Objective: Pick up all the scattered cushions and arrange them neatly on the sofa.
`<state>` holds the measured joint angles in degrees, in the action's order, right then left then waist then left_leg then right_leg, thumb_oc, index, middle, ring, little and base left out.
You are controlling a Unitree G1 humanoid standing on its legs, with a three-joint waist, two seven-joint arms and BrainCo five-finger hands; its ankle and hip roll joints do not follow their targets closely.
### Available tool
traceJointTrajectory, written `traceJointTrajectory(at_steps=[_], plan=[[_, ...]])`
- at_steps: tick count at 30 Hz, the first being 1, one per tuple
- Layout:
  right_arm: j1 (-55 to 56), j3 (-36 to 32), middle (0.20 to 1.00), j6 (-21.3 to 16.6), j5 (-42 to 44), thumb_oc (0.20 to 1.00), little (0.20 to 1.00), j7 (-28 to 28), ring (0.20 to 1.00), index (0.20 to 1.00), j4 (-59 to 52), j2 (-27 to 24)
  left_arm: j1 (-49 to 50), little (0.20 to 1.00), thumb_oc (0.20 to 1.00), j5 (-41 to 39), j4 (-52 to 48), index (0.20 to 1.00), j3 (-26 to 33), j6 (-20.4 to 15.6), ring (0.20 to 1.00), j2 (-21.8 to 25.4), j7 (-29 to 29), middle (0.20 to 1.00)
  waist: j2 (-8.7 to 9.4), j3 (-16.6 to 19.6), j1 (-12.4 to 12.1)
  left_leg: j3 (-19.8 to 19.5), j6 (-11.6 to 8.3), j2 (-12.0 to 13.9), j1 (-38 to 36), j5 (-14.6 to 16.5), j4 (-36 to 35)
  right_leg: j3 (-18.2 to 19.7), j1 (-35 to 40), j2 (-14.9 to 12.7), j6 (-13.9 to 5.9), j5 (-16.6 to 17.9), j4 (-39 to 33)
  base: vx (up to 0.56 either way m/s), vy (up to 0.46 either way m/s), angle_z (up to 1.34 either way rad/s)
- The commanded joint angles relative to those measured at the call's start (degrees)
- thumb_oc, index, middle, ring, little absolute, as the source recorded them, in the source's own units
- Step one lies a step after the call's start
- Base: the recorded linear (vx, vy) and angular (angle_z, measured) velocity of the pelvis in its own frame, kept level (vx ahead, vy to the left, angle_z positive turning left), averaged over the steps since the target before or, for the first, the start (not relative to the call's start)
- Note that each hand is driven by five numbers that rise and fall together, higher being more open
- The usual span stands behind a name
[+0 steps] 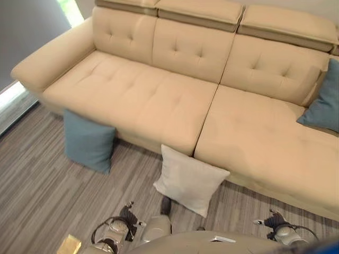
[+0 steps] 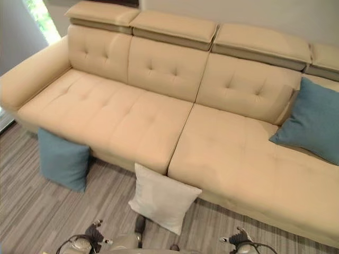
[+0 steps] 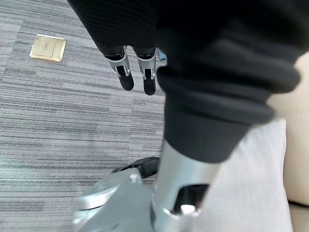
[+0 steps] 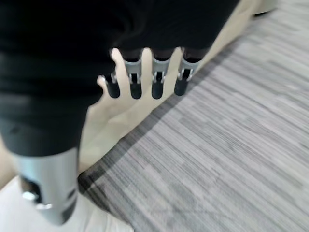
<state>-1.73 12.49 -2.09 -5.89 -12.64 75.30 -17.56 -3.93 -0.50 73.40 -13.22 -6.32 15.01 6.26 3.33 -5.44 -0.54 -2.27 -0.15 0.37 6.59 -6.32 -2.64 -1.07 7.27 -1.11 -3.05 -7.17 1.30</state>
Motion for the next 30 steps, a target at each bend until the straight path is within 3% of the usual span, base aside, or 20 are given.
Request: traceJointTrajectory(at_steps=[1,3,6,7,9,10,11,12,13,20,23,26,28,29,30], plan=[[-0.48,-0.31,1.0,0.03,-0.41,1.0,1.0,-0.09,1.0,1.0,-1.7,-0.14,0.5,1.0,1.0,1.67,0.23,1.0,0.11,-0.25,1.0,-0.14,-0.95,1.0,1.44,1.68,-1.87,2.63,-3.06,0.98,1.42,7.49,6.8,-0.44,-7.21,-5.31,-7.11,5.72,-0.1,-0.02,0.357,-0.6],[-1.15,-0.24,1.0,0.26,0.11,1.0,1.0,0.0,1.0,1.0,-2.28,0.48,0.05,1.0,1.0,1.42,0.12,1.0,0.52,-0.24,1.0,0.56,-0.57,1.0,1.4,1.68,-1.94,4.14,-1.87,-0.21,1.31,8.3,6.74,0.56,-9.62,-7.0,-8.39,8.03,-0.19,-0.05,0.407,-0.6],[-2.13,0.34,1.0,0.32,0.02,1.0,1.0,-0.17,1.0,1.0,-2.83,0.98,-0.16,1.0,1.0,0.85,-0.08,1.0,0.93,-0.4,1.0,1.03,-0.3,1.0,0.62,1.0,-2.68,4.83,-1.18,-0.8,1.29,7.88,5.59,-0.51,-12.57,-7.85,-8.57,9.01,1.58,-0.11,0.221,-0.44],[-2.52,0.99,1.0,-0.03,-0.4,1.0,1.0,-0.3,1.0,1.0,-3.16,1.13,0.03,1.0,1.0,0.35,-0.11,1.0,1.5,-0.59,1.0,1.38,-0.39,1.0,0.27,0.64,-3.8,5.64,-1.03,-0.9,1.29,7.53,4.79,-5.22,-13.47,-8.61,-8.02,9.2,2.4,-0.14,0.213,-0.86],[-2.36,1.53,1.0,-0.47,-0.21,1.0,1.0,-0.3,1.0,1.0,-3.23,1.16,0.55,1.0,1.0,-0.19,0.1,1.0,2.22,-0.79,1.0,1.87,-0.32,1.0,0.44,0.84,-4.41,6.03,-0.87,-2.37,1.09,6.7,3.52,-8.35,-13.75,-6.03,-7.02,8.07,2.77,-0.08,0.192,-1.44],[-2.37,1.71,1.0,-0.45,-0.34,1.0,1.0,-0.44,1.0,1.0,-3.22,1.07,0.63,1.0,1.0,-0.29,0.29,1.0,2.51,-0.89,1.0,1.9,-0.27,1.0,0.56,0.63,-5.23,6.65,-0.84,-2.71,0.48,6.91,3.14,-11.17,-13.32,-6.48,-7.09,8.07,1.65,-0.03,0.07,-0.83],[-2.34,1.8,1.0,-0.54,-0.49,1.0,1.0,-0.78,1.0,1.0,-2.95,0.81,0.81,1.0,1.0,-0.12,0.63,1.0,2.54,-0.97,1.0,1.71,-0.4,1.0,0.51,0.85,-4.96,6.88,-1.11,-2.77,0.4,6.46,2.61,-11.68,-12.86,-5.52,-6.79,7.44,0.13,0.0,-0.019,-0.12],[-2.08,1.83,1.0,-0.48,-0.56,1.0,1.0,-0.64,1.0,1.0,-2.89,0.75,1.02,1.0,1.0,0.04,0.64,1.0,2.59,-0.9,1.0,1.61,-0.4,1.0,0.6,0.99,-4.69,6.53,-1.09,-3.03,0.16,6.46,2.28,-9.82,-12.84,-4.53,-6.71,7.54,-0.48,0.02,-0.067,0.11],[-2.07,1.71,1.0,-0.5,-0.52,1.0,1.0,-1.08,1.0,1.0,-2.77,0.48,1.06,1.0,1.0,-0.11,0.65,1.0,2.81,-0.99,1.0,1.31,-0.5,1.0,0.68,0.91,-5.28,7.13,-1.2,-2.95,-0.69,6.58,1.75,-11.63,-12.5,-5.12,-7.18,9.26,-1.79,0.05,-0.063,0.23],[-1.61,-0.3,1.0,-1.21,2.39,1.0,1.0,-1.96,1.0,1.0,-3.67,0.09,-0.2,1.0,1.0,-2.69,-1.06,1.0,3.1,-1.09,1.0,0.71,0.34,1.0,0.47,0.37,-4.16,6.47,-1.29,-2.67,-2.39,7.24,0.3,-12.16,-11.02,-4.89,-7.16,9.56,-3.34,0.04,-0.05,0.05],[-4.31,-1.59,1.0,-1.82,5.05,1.0,1.0,-3.59,1.0,1.0,-5.59,-0.78,-3.72,1.0,1.0,-6.18,-3.2,1.0,2.72,-1.75,1.0,1.23,2.27,1.0,0.47,-2.92,-3.44,6.25,-1.15,-2.21,3.44,7.66,4.21,-12.2,-16.51,-5.6,-6.8,9.76,-0.66,-0.22,-0.053,0.05],[-8.42,-2.37,1.0,-2.8,8.76,1.0,1.0,-5.81,1.0,1.0,-8.07,-1.61,-8.91,1.0,1.0,-10.82,-5.38,1.0,1.23,-3.28,1.0,1.84,4.76,1.0,0.31,-6.01,-2.53,6.35,-1.31,-2.6,15.33,7.91,11.82,-12.69,-27.58,-6.28,-5.72,10.3,4.91,-0.29,-0.033,0.01],[-9.68,-2.53,1.0,-3.36,9.92,1.0,1.0,-6.79,1.0,1.0,-9.16,-1.74,-10.33,1.0,1.0,-12.12,-6.05,1.0,0.84,-3.85,1.0,2.14,5.8,1.0,-0.01,-6.07,-2.27,6.15,-1.68,-2.14,18.45,9.2,13.75,-12.62,-31.06,-6.52,-5.78,9.47,6.96,-0.09,0.007,0.02],[-12.39,-2.92,1.0,-4.47,12.24,1.0,1.0,-9.35,1.0,1.0,-12.0,-1.94,-13.28,1.0,1.0,-14.41,-8.38,1.0,-0.11,-5.05,1.0,2.76,7.9,1.0,-0.24,-5.44,-1.61,6.58,-1.98,-0.95,27.07,9.39,17.37,-12.53,-39.53,-7.51,-5.06,8.81,10.39,-0.12,0.04,0.09],[-13.67,-3.03,1.0,-4.88,13.43,1.0,1.0,-10.53,1.0,1.0,-13.17,-1.85,-14.7,1.0,1.0,-15.34,-9.26,1.0,-0.6,-5.48,1.0,2.8,8.78,1.0,-0.32,-5.59,-1.48,6.66,-2.09,-0.44,29.71,9.5,18.72,-12.47,-41.97,-7.95,-4.87,8.61,11.35,-0.17,0.064,0.03]])
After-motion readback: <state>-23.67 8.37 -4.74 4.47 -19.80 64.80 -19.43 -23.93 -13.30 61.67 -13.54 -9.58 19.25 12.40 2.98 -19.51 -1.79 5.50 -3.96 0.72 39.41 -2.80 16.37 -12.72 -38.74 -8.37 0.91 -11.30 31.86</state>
